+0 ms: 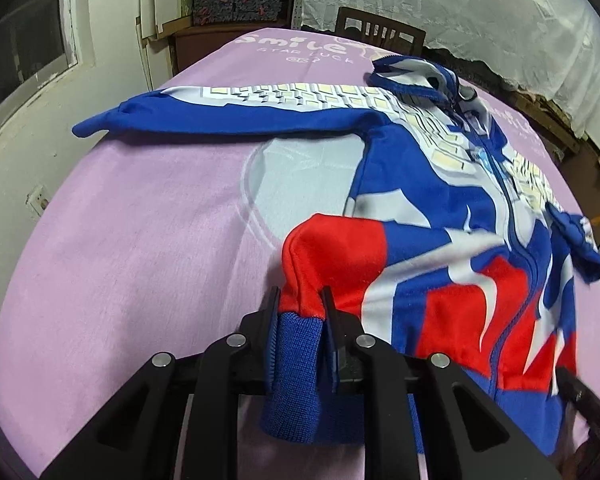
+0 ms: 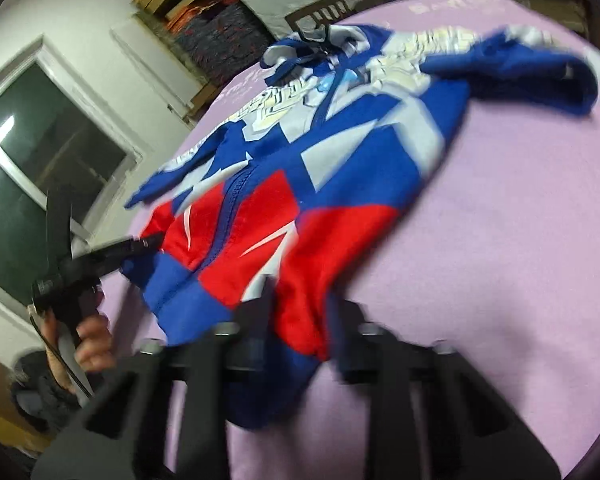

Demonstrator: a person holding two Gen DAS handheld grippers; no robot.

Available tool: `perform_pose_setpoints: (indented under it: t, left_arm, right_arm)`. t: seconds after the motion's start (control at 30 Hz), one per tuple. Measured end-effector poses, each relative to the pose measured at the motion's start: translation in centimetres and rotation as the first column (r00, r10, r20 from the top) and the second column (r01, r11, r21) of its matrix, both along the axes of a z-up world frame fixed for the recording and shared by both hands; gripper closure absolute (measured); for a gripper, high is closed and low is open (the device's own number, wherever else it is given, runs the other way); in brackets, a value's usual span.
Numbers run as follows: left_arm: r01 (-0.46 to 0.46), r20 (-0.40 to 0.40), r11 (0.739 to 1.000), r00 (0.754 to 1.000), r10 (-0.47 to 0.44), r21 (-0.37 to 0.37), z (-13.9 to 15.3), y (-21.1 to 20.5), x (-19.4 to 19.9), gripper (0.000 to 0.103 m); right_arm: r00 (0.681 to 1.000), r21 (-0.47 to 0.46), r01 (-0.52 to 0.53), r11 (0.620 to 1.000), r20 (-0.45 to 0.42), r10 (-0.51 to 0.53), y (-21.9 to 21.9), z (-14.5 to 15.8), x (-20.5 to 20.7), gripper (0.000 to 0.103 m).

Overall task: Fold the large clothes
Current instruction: 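Grasp the jacket hem with the left gripper while the right gripper grasps the hem too, then lift the hem with both grippers and fold it toward the hood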

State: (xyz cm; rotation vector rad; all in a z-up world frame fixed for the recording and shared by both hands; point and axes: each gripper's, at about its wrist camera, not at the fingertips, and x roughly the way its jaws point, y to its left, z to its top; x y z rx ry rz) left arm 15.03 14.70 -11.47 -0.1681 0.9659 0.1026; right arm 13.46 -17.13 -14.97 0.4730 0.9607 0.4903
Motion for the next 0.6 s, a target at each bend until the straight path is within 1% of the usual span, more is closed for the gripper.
perform_pose_setpoints:
  t: [0.07,0.1,0.13,0.17,0.2,0.23,0.3,0.33,0.37,0.43,0.47,0.5,0.53,0.57,0.6]
  left_arm:
    - [0.02,-0.006,1.0,1.0,-0.02,-0.01,0.2,-0.3,-0.8,0.084]
    - [0.031,-0.014,0.999,0.999,-0.031,-0.034,0.2,-0.4,-1.1,0.084]
    - [0.04,-0.026,0.997,0.999,-0.042,-0.072,0.3,-0.6,-1.6,0.085]
    - [0.062,-0.046,0.988,0.997,-0.069,-0.143,0.3,-0.9,-2.7,0.085]
    - [0.08,-0.052,0.981,0.995,-0.09,-0.177,0.3,-1.3,-3.5,0.086]
    - [0.117,-0.046,0.97,0.99,-0.13,-0.211,0.5,-2.2,-4.9,0.086]
    - [0.181,-0.028,0.963,0.981,-0.19,-0.198,0.8,-4.4,-7.1,0.086]
    - [0.197,-0.026,0.962,0.978,-0.206,-0.188,0.8,-5.1,-7.7,0.086]
    - [0.219,-0.028,0.963,0.974,-0.226,-0.158,0.6,-6.2,-8.4,0.086]
    - [0.224,-0.03,0.97,0.973,-0.228,-0.097,0.2,-7.0,-8.7,0.085]
    - [0.219,-0.038,0.971,0.974,-0.223,-0.091,-0.2,-6.8,-8.5,0.085]
    - [0.212,-0.04,0.971,0.975,-0.218,-0.114,-0.3,-6.4,-8.4,0.082]
    - [0.202,-0.04,0.97,0.977,-0.209,-0.136,-0.3,-5.9,-8.2,0.076]
    - [0.184,-0.041,0.973,0.981,-0.191,-0.143,0.1,-5.2,-8.0,0.072]
    - [0.174,-0.032,0.975,0.983,-0.18,-0.135,0.4,-5.0,-8.1,0.061]
  right_arm:
    - [1.0,0.056,0.018,0.998,-0.012,-0.017,-1.4,0.5,0.0,0.095]
    - [1.0,0.081,0.025,0.996,-0.014,-0.024,-2.5,1.1,-0.2,0.095]
    - [0.999,0.092,0.031,0.995,-0.011,-0.03,-3.4,1.8,-0.3,0.095]
    - [0.999,0.095,0.042,0.995,-0.006,-0.042,-4.8,2.7,-0.7,0.096]
    - [0.999,0.095,0.042,0.995,-0.006,-0.042,-4.8,2.7,-0.7,0.096]
    - [0.999,0.092,0.051,0.994,-0.004,-0.051,-5.6,3.2,-1.0,0.097]
    - [0.997,0.058,0.078,0.995,0.001,-0.078,-8.1,4.2,-1.9,0.098]
    - [0.996,0.043,0.084,0.996,-0.005,-0.084,-8.7,4.3,-2.2,0.098]
    - [0.996,0.025,0.089,0.996,-0.016,-0.089,-9.2,4.2,-2.6,0.098]
    - [0.996,-0.033,0.079,0.996,-0.044,-0.08,-9.7,3.2,-2.8,0.098]
    - [0.995,-0.064,0.079,0.995,-0.059,-0.083,-9.6,2.4,-2.8,0.098]
    - [0.994,-0.081,0.075,0.994,-0.068,-0.081,-9.4,2.0,-2.8,0.097]
    - [0.995,-0.119,0.07,0.99,-0.066,-0.078,-9.1,1.5,-2.6,0.096]
    - [0.995,-0.145,0.071,0.987,-0.057,-0.08,-8.9,1.5,-2.4,0.089]
    - [0.995,-0.175,0.074,0.982,-0.047,-0.083,-8.7,1.7,-2.4,0.087]
